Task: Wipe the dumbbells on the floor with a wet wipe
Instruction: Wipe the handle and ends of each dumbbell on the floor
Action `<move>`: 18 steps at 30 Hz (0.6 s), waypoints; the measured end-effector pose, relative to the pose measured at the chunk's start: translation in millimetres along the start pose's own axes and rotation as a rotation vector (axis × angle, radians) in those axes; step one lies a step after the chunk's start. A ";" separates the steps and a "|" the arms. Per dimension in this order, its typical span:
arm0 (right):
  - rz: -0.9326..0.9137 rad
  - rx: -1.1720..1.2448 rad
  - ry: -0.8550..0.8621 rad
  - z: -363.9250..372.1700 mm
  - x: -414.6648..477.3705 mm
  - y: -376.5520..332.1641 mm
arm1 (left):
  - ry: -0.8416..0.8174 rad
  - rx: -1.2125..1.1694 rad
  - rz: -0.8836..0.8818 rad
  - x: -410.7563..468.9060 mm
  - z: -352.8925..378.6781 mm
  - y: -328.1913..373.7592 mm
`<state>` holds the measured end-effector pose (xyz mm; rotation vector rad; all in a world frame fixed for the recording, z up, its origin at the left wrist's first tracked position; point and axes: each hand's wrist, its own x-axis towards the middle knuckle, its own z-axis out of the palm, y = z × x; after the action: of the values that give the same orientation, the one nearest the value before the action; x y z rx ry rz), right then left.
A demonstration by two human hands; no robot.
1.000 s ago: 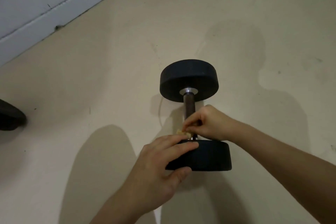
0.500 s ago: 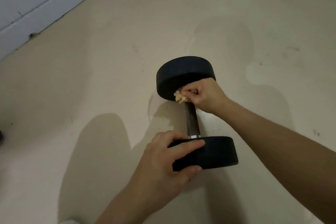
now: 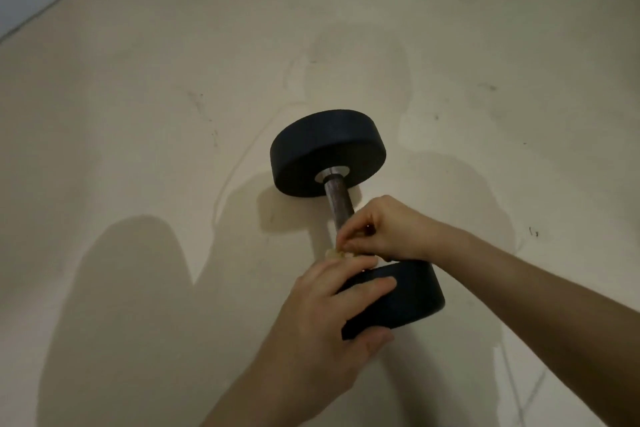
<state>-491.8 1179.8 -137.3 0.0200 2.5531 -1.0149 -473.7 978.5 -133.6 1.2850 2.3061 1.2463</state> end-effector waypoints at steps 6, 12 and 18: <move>0.030 -0.160 0.468 -9.5 36.5 9.8 | 0.004 -0.020 0.043 13.5 13.1 7.6; 0.157 0.084 0.139 -6.6 -7.0 17.5 | 0.040 -0.004 0.041 12.7 20.4 0.1; 0.224 0.182 0.466 -16.9 23.4 28.6 | 0.012 -0.034 0.053 29.3 33.2 6.5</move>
<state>-515.0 1209.0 -153.4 0.6482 2.7613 -1.2645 -469.1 1021.9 -143.3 1.3396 2.2629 1.3081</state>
